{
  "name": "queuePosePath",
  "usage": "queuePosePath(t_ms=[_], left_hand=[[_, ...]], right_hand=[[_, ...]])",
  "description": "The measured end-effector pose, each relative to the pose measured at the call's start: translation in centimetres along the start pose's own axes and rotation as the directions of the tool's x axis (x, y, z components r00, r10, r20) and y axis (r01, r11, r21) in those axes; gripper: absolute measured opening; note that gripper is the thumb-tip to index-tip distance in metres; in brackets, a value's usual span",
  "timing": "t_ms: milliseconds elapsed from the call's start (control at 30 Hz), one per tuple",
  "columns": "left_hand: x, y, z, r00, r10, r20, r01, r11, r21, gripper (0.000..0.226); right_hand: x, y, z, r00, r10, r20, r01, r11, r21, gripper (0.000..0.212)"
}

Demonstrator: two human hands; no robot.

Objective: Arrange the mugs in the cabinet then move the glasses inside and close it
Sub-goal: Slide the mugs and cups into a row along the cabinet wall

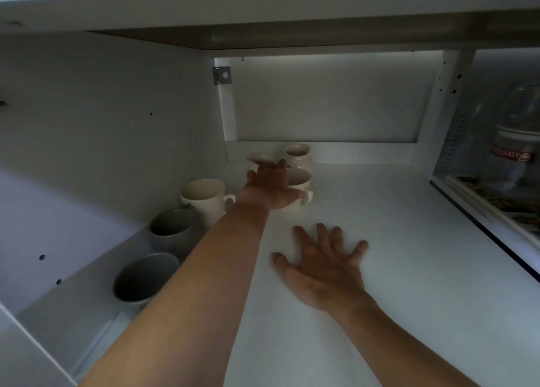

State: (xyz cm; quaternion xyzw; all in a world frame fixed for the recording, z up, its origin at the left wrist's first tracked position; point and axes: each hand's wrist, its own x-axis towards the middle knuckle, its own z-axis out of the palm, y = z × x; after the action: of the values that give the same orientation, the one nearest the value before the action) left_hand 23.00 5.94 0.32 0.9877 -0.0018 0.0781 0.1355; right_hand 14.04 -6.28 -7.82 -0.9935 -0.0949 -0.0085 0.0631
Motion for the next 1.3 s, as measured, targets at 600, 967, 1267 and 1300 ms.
queuePosePath(t_ms=[600,967,1267,1300], left_hand=[[1.8,-4.2,-0.9,0.994,-0.104,-0.030,0.107,0.983,0.151,0.081],[3.6,-7.9,-2.3,0.965,-0.261,-0.039,0.257,0.897,0.359,0.066],[5.0,-8.4,-2.3,0.917,-0.399,-0.024,0.379,0.851,0.364,0.058],[5.3,-8.2,-2.2,0.904,-0.426,-0.037,0.414,0.850,0.324,0.060]], right_hand=[[0.2,-0.1,-0.8,0.995,0.005,0.101,-0.001,0.999,-0.034,0.081],[1.6,0.2,-0.3,0.995,-0.025,0.095,0.024,1.000,0.017,0.085],[1.6,0.0,-0.3,0.998,-0.007,0.066,0.006,1.000,0.023,0.086],[1.7,-0.1,-0.2,0.998,-0.006,0.063,0.005,1.000,0.022,0.086]])
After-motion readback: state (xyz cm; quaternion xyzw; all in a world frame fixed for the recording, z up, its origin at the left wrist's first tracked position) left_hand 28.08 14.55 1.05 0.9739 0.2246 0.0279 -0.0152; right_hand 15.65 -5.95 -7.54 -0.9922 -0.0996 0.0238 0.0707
